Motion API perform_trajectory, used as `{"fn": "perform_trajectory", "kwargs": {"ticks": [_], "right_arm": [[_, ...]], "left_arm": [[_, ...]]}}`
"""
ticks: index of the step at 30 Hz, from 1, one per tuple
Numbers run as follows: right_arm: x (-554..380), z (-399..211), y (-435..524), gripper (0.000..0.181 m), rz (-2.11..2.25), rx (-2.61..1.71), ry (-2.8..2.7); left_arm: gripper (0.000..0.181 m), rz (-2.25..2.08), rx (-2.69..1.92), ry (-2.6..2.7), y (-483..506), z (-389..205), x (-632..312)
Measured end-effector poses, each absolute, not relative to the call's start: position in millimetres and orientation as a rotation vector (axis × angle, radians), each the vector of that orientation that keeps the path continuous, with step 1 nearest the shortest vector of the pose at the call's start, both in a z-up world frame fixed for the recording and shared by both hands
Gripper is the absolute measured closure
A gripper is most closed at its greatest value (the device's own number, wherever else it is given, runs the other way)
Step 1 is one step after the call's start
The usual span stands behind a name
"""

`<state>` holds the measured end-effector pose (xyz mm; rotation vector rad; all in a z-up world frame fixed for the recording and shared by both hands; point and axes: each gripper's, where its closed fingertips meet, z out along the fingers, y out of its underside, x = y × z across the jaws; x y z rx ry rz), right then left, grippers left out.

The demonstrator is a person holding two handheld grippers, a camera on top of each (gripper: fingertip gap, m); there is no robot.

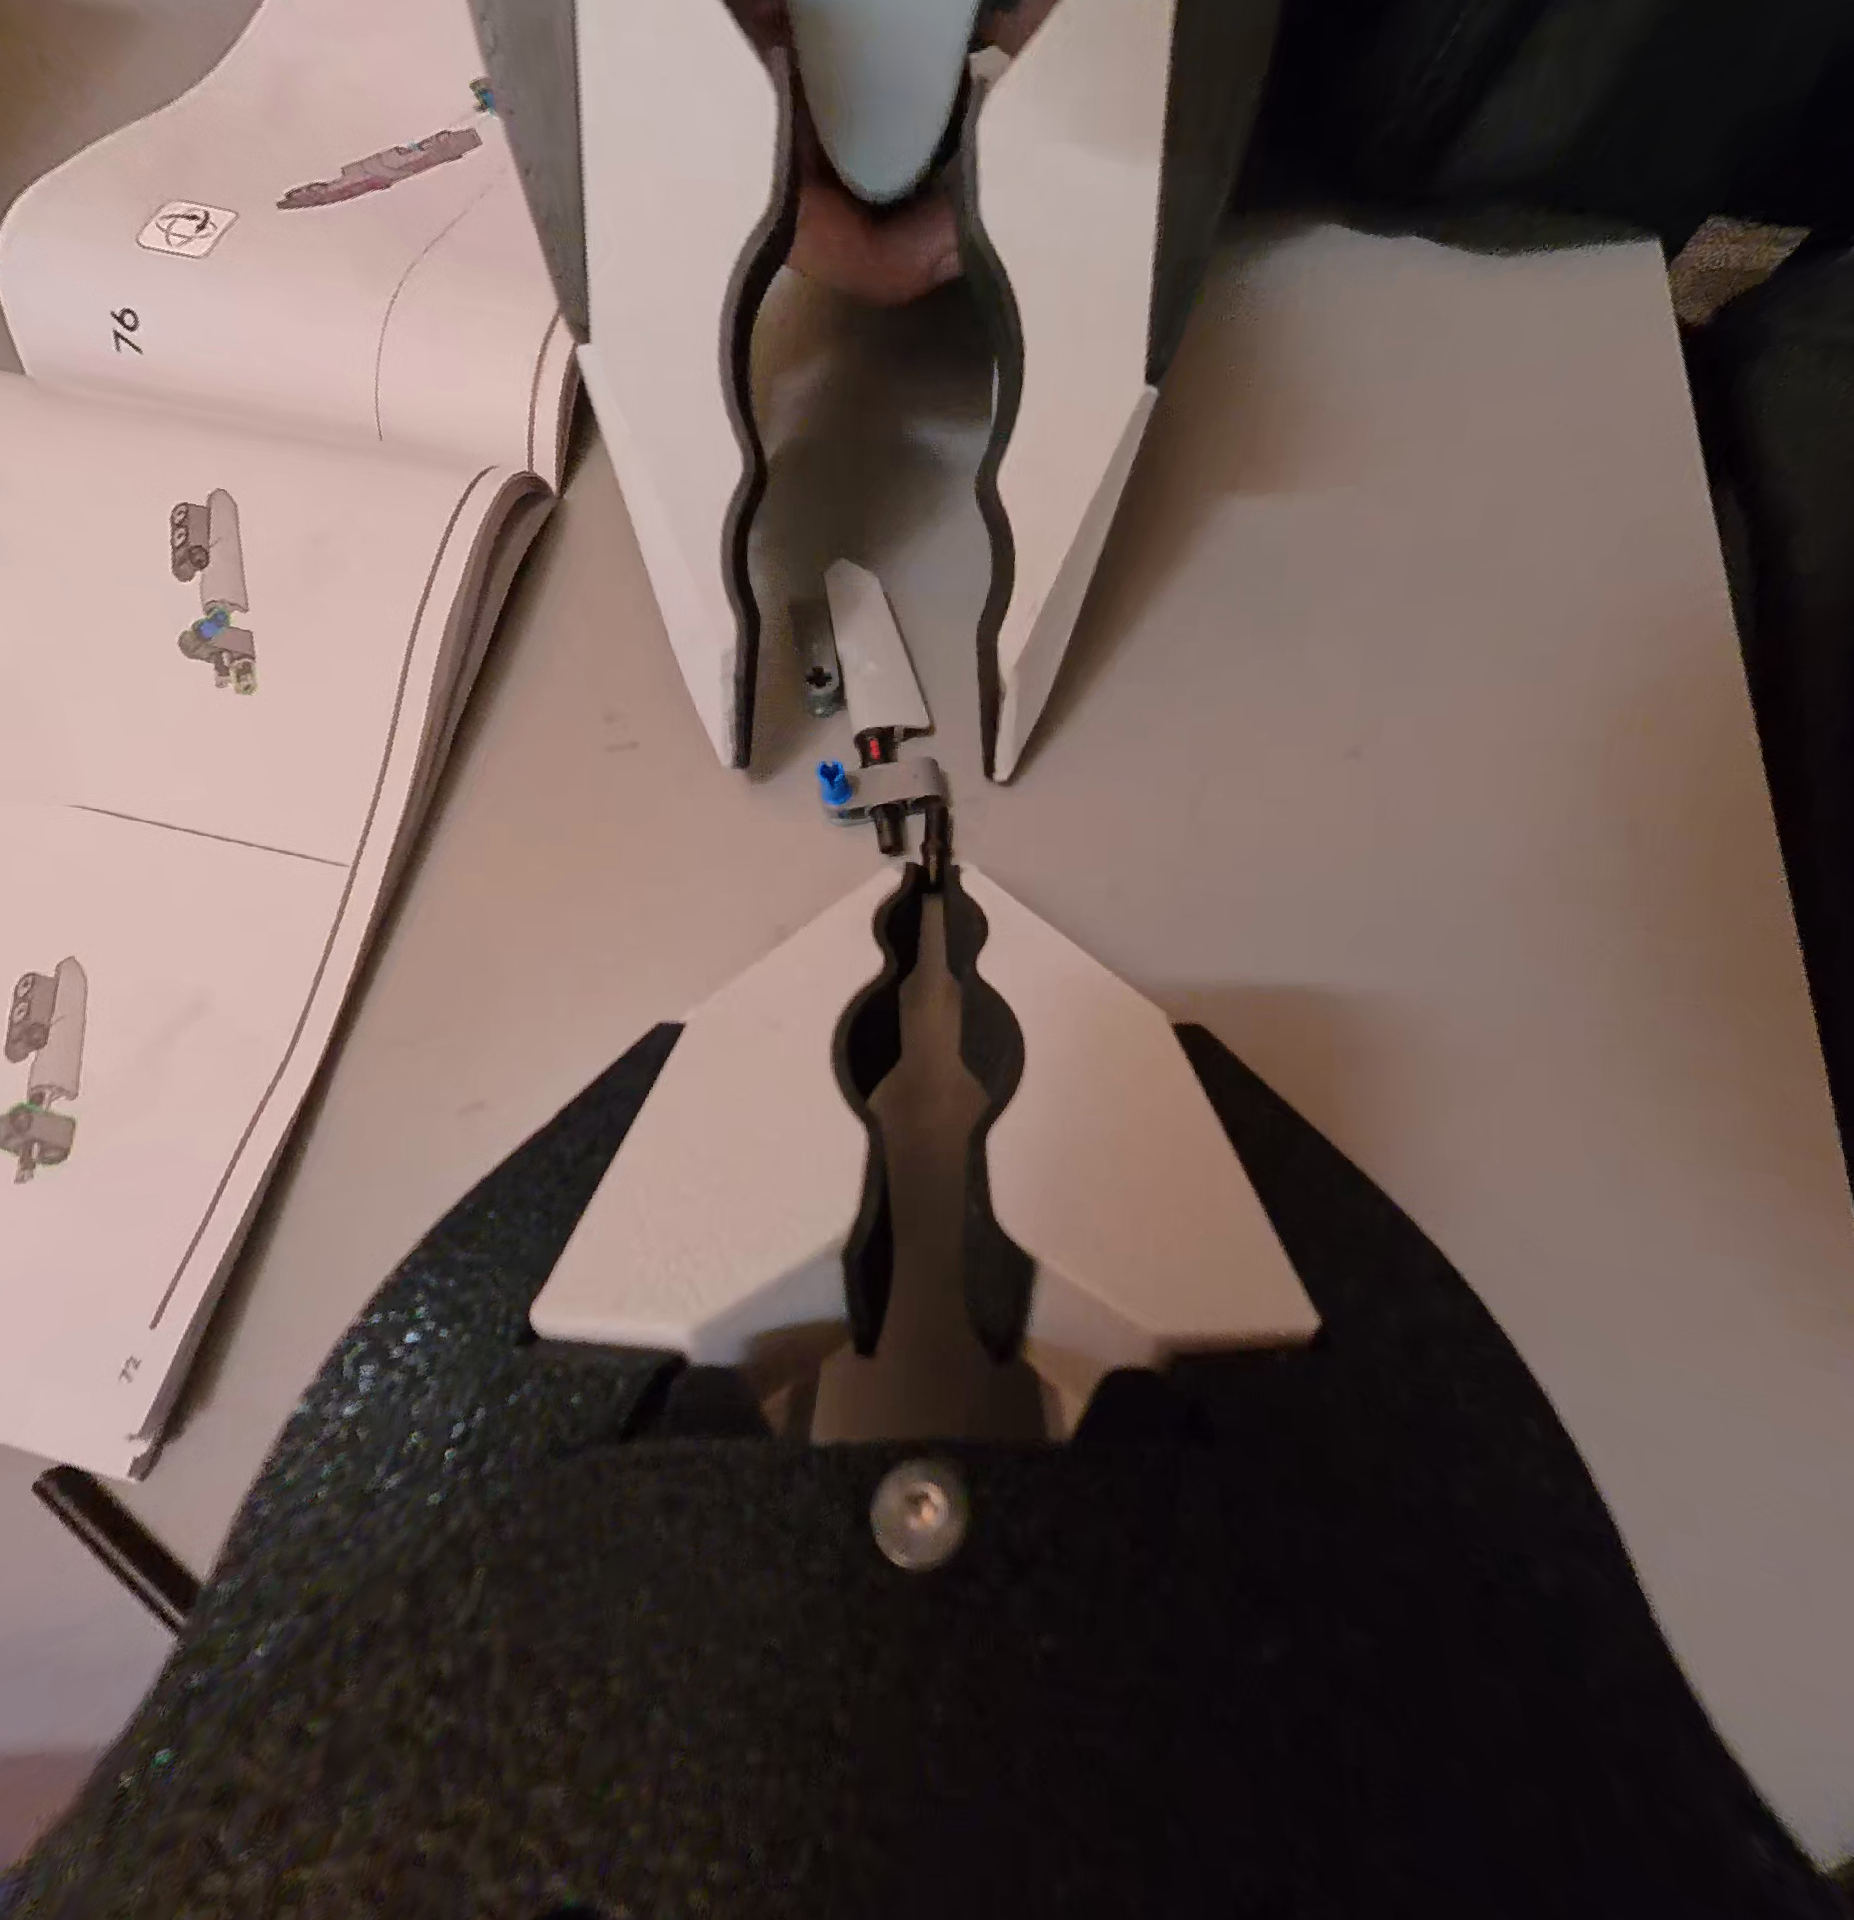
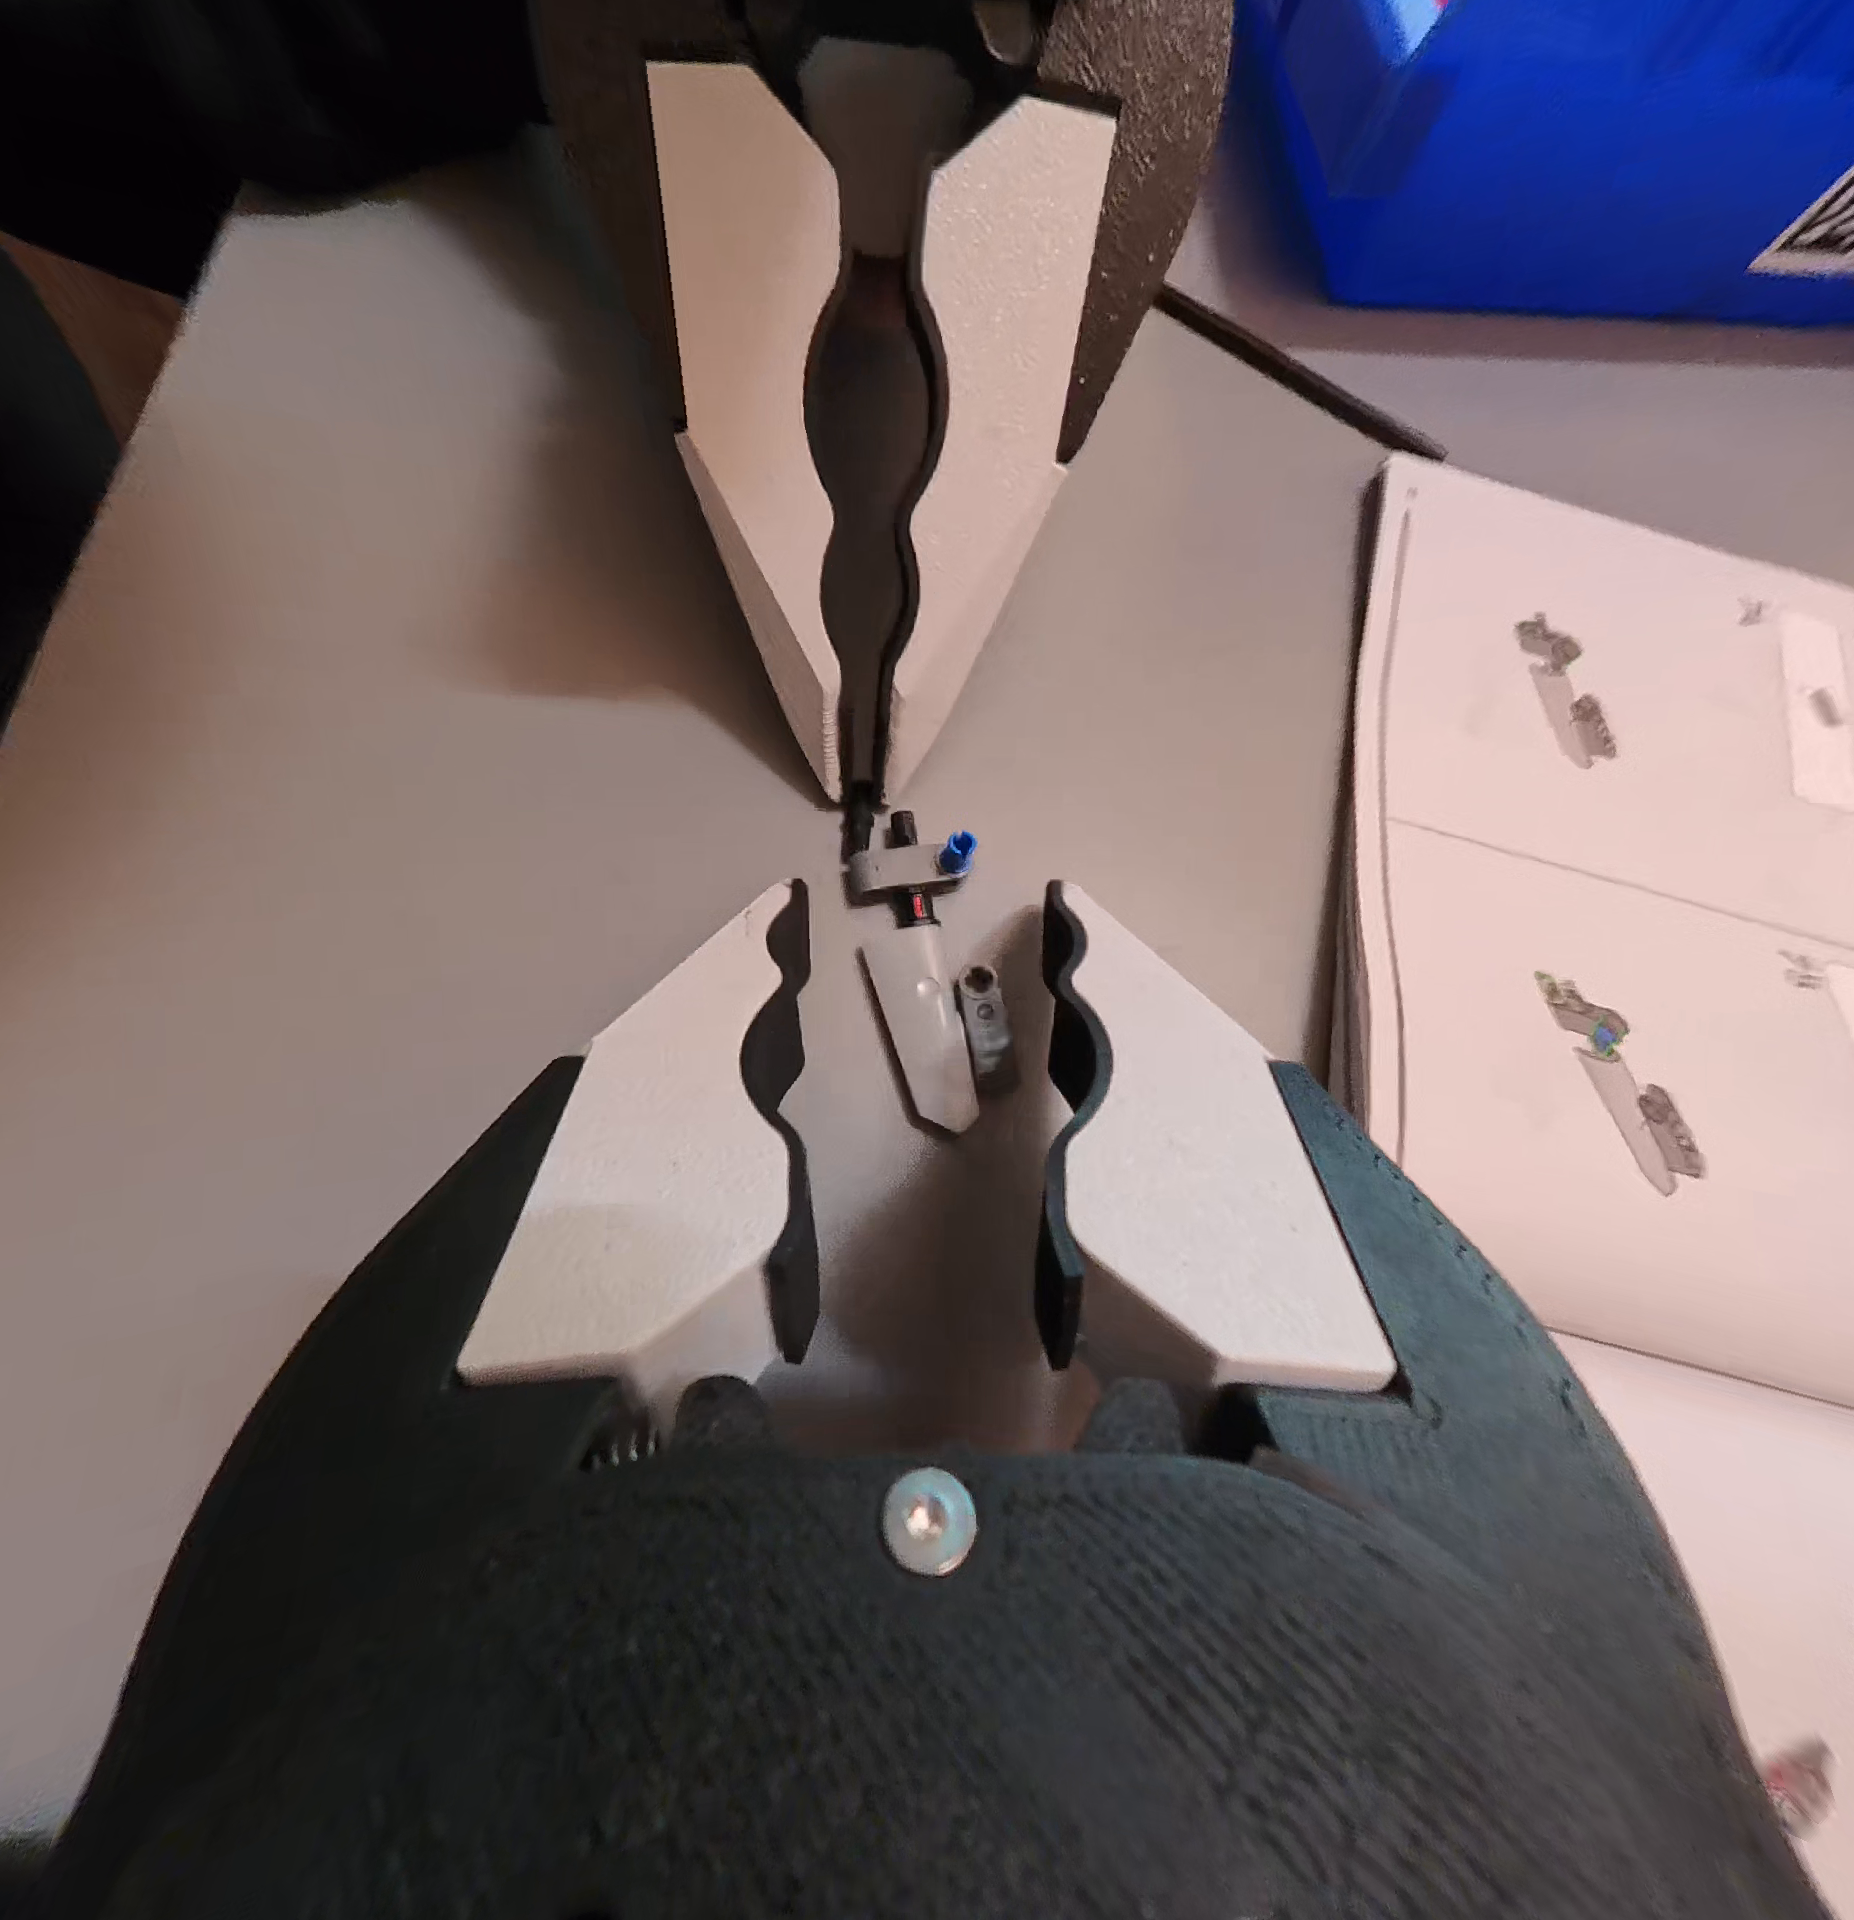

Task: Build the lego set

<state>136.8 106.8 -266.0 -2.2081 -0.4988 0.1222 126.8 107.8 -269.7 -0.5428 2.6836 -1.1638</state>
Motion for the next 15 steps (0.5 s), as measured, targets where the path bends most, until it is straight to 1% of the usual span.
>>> {"fn": "perform_trajectory", "kwargs": {"ticks": [1,6,9,15], "right_arm": [[135.5,-264.5,102.2,0.138,0.162,-2.213,-0.507],[130.3,-267.1,107.2,0.153,0.247,-2.202,-0.616],[132.9,-268.4,107.7,0.158,0.29,-2.211,-0.614],[135.9,-267.8,111.7,0.16,0.212,-2.213,-0.567]], "left_arm": [[0.18,-1.166,-0.538,2.684,108.0,-269.6,126.6],[0.18,-1.16,-0.524,2.684,108.0,-269.6,126.7],[0.18,-1.162,-0.528,2.685,108.0,-269.6,126.6],[0.18,-1.154,-0.53,2.678,108.7,-269.6,127.9]]}}
